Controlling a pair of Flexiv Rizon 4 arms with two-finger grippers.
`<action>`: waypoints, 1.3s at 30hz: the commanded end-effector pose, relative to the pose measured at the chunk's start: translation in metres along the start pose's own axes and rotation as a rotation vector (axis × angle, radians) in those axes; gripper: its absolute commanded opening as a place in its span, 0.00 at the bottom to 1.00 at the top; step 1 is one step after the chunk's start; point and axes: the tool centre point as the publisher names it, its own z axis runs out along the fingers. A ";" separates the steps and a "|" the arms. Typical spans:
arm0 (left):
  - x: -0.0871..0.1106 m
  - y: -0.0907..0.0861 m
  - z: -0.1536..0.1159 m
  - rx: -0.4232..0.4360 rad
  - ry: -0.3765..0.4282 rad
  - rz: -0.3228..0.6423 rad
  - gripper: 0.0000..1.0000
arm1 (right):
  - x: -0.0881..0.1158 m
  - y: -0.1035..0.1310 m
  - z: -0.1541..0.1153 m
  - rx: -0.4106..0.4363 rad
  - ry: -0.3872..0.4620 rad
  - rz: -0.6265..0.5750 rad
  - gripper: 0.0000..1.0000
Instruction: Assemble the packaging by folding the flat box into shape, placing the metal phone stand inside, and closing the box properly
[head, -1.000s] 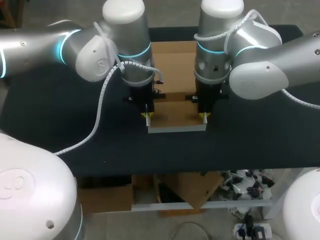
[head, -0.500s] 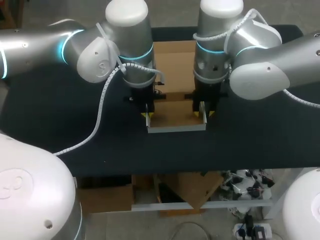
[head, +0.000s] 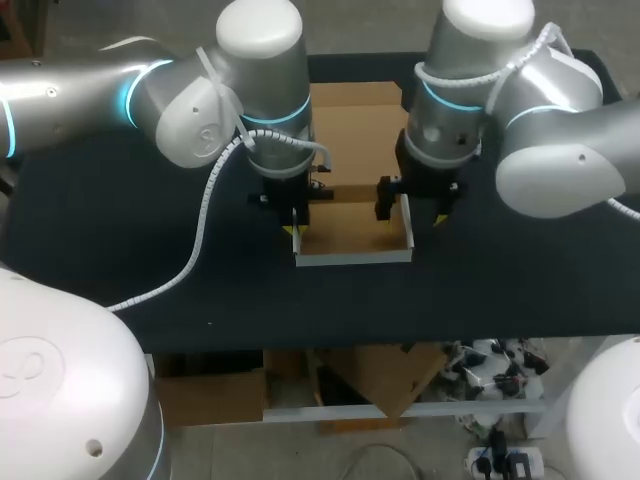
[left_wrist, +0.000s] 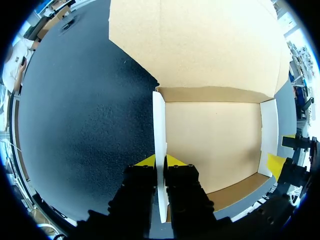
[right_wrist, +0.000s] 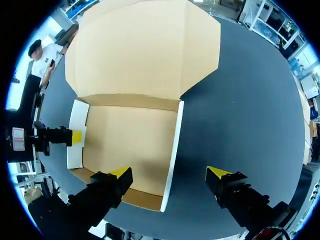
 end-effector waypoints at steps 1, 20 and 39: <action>0.001 0.002 0.003 0.004 -0.011 -0.001 0.00 | -0.016 -0.021 -0.017 -0.140 0.116 -0.071 1.00; -0.004 0.004 0.000 0.002 -0.025 -0.006 0.00 | -0.031 -0.035 -0.038 -0.244 0.215 -0.231 1.00; -0.004 0.003 -0.001 -0.009 -0.030 -0.001 0.00 | -0.053 -0.070 -0.064 -0.283 0.429 -0.570 1.00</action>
